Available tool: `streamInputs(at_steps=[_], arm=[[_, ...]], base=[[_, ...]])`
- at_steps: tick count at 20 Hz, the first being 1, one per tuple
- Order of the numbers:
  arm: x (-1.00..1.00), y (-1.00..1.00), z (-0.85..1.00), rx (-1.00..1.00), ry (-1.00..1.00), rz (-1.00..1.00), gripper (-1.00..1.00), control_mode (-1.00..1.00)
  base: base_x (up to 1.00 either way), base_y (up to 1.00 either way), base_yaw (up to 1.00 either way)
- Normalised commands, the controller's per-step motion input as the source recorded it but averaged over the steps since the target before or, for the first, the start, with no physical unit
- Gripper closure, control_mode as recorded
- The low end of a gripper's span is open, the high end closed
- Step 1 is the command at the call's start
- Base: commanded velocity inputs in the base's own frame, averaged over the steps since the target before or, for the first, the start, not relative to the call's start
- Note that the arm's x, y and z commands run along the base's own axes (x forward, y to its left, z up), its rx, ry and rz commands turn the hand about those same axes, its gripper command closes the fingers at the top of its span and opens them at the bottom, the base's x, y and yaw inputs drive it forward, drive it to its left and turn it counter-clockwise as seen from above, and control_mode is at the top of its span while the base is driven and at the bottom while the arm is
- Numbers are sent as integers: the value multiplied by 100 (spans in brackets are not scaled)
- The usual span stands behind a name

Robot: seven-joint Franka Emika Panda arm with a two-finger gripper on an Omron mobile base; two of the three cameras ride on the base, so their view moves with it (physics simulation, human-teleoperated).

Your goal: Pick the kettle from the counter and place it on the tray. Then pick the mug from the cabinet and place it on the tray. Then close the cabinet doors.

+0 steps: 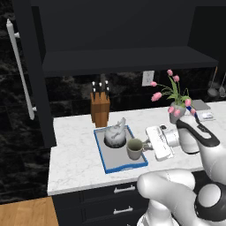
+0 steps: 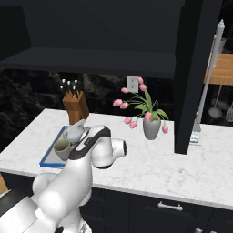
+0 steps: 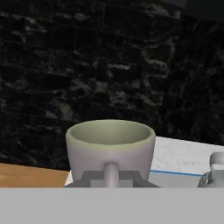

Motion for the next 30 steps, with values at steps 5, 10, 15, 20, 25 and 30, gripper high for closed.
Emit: streamInputs(at_steps=[5, 10, 15, 20, 25, 30], arm=[[23, 0, -22, 0, 1, 3, 100, -100], [22, 0, -23, 0, 0, 2, 100, -100], [17, 0, -17, 0, 0, 0, 100, -100], [5, 0, -13, 0, 0, 0, 100, -100], [2, 5, -14, 0, 0, 0, 100, -100], [1, 6, -13, 0, 0, 0, 100, -100]], base=[[0, 0, 0], [0, 0, 0], [0, 0, 0], [0, 0, 0], [0, 0, 0], [0, 0, 0]])
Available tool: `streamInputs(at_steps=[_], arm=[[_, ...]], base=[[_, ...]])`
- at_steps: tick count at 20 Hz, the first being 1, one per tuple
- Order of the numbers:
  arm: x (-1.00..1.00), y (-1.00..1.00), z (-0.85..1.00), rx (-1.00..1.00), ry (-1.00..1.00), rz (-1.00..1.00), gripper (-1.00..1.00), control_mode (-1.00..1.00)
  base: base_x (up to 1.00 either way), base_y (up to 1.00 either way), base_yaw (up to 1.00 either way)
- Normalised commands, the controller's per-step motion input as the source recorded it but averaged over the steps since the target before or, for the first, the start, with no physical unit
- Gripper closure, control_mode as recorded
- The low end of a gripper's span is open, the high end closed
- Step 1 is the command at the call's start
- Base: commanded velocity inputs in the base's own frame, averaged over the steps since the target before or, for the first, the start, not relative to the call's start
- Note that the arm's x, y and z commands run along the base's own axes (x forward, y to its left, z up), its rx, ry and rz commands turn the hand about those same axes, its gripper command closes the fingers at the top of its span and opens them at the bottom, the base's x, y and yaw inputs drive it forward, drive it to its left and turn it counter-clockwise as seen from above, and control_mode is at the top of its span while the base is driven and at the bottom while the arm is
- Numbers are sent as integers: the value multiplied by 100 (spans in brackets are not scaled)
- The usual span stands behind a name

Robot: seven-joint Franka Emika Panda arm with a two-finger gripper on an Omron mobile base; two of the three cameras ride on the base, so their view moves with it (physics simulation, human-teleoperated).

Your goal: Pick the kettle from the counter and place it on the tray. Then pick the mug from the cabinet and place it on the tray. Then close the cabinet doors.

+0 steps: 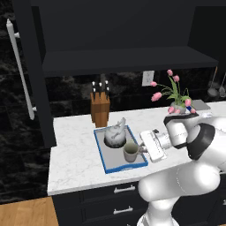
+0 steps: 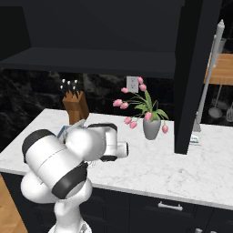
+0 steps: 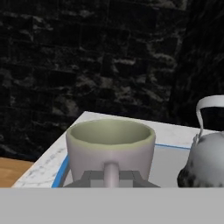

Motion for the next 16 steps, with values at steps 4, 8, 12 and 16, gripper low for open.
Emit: streamInputs(at_steps=[4, 8, 12, 16], arm=[[1, 8, -13, 0, 0, 0, 100, -100], [2, 9, -15, 0, 0, 0, 100, -100], [0, 7, -16, 0, 0, 0, 100, -100], [0, 7, -19, 0, 0, 0, 100, -100]], base=[[0, 0, 0], [0, 0, 0], [0, 0, 0], [0, 0, 0]])
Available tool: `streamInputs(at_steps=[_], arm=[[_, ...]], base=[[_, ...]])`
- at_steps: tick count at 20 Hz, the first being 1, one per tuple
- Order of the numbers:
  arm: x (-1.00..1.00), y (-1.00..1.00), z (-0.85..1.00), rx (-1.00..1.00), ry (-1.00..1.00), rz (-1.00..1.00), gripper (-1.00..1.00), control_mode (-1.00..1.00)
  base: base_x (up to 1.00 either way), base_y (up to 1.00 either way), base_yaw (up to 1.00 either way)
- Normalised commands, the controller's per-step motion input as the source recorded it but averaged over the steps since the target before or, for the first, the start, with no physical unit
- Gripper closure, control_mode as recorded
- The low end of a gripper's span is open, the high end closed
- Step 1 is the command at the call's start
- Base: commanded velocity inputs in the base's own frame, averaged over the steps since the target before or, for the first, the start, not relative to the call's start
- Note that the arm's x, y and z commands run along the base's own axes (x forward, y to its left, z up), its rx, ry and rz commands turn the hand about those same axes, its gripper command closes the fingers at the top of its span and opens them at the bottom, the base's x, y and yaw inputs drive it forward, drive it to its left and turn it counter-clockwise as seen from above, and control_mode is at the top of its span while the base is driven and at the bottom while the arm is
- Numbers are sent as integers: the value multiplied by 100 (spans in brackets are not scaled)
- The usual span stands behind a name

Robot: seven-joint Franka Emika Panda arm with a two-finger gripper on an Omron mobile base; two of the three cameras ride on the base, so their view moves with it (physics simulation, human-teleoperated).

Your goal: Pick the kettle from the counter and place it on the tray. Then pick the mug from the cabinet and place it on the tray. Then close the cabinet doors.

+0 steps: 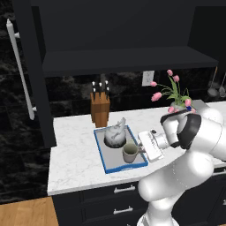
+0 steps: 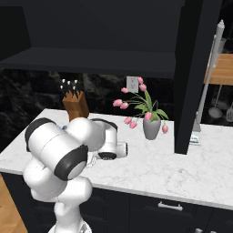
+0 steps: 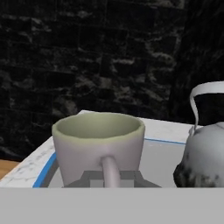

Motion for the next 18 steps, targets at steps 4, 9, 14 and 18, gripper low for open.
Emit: streamInputs(at_steps=[4, 9, 14, 18], arm=[[0, 5, -18, 0, 0, 0, -100, -100], [0, 1, -3, 0, 0, 0, -100, -100], [-2, 0, 14, 0, 0, 0, -100, -100], [-18, -4, 43, 0, 0, 0, -100, -100]], base=[[0, 0, 0], [0, 0, 0], [0, 0, 0], [0, 0, 0]])
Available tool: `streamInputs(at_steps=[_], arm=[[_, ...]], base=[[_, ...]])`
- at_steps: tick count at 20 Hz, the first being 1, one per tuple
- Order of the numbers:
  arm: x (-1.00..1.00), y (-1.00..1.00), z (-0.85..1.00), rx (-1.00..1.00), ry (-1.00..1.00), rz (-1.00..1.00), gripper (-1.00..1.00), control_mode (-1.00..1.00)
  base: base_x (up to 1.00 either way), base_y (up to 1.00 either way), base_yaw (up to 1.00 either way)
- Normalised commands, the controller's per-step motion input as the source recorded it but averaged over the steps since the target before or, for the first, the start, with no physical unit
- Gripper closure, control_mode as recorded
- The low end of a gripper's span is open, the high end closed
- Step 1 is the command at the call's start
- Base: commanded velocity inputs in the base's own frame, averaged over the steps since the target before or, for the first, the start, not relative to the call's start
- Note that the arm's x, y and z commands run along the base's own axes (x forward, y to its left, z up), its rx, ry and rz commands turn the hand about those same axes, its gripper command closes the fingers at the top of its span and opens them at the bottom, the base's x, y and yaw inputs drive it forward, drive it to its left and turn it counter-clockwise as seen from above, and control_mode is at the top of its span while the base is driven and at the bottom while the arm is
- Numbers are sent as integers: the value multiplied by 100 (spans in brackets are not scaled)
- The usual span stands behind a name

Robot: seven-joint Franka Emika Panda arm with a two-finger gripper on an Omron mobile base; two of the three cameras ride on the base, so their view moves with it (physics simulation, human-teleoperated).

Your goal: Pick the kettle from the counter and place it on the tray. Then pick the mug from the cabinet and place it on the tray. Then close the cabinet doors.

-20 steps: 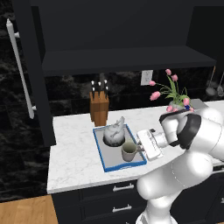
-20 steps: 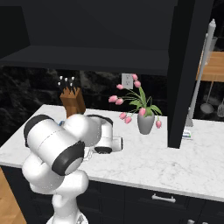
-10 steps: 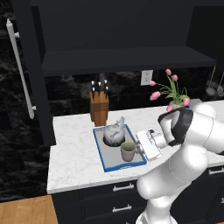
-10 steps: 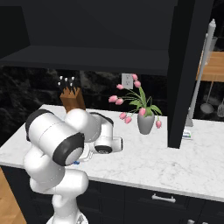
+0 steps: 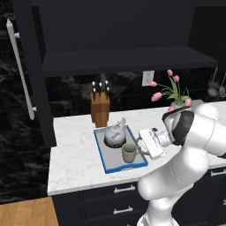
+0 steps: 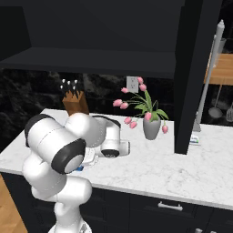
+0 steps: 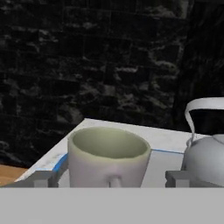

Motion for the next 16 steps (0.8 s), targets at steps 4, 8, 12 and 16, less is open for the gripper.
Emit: streamInputs(at_steps=[4, 8, 12, 16], arm=[[-35, -22, 63, 0, 0, -3, -100, -100], [-42, -26, 73, 0, -3, -6, -100, -100], [-43, -28, 80, 0, -6, -8, -100, -100], [-48, -24, 78, 0, -5, -11, -100, -100]], base=[[0, 0, 0], [0, 0, 0], [0, 0, 0], [0, 0, 0]])
